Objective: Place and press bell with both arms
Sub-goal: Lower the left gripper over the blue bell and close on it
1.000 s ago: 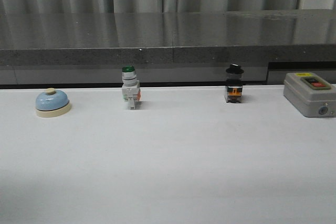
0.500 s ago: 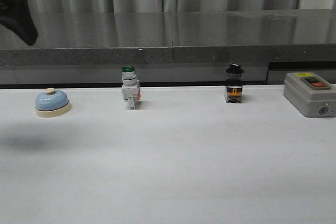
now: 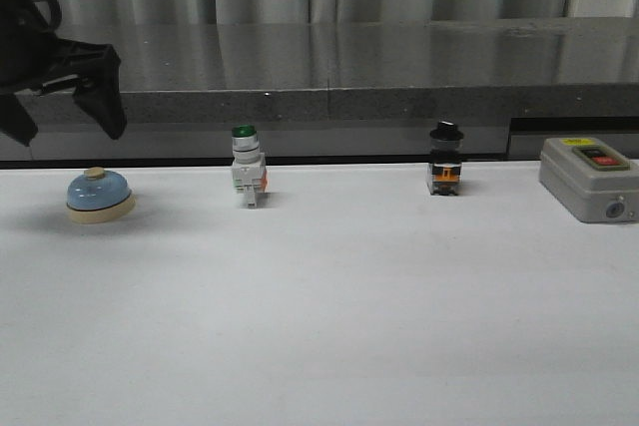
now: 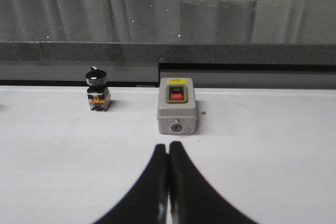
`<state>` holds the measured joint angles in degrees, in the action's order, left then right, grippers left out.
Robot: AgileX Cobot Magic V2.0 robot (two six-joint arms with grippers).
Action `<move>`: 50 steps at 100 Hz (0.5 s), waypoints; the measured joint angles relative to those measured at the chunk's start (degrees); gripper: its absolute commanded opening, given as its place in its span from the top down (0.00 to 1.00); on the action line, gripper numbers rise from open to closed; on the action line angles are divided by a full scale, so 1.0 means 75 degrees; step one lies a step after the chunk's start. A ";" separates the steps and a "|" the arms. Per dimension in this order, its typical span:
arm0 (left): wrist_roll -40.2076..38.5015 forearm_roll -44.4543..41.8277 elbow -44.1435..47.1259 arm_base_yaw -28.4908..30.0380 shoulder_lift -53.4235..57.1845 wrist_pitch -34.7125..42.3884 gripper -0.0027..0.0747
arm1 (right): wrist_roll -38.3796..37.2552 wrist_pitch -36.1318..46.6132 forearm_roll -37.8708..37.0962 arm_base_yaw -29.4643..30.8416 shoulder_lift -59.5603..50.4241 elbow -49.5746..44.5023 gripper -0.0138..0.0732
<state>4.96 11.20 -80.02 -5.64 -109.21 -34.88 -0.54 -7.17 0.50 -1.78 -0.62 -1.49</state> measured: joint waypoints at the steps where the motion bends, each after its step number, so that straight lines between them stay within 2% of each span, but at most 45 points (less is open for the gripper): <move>1: 0.0000 0.0000 -0.0031 0.0000 -0.0025 0.0000 0.10 | 0.0000 0.0000 0.0000 0.0000 0.0000 0.0000 0.91; 50: 0.0061 0.0000 -0.0278 0.0000 -0.1092 0.0223 0.10 | 0.0000 0.0000 0.0000 0.0000 0.0000 0.0000 0.91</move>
<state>5.42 11.20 -82.10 -5.64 -117.40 -33.22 -0.54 -7.17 0.50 -1.78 -0.62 -1.49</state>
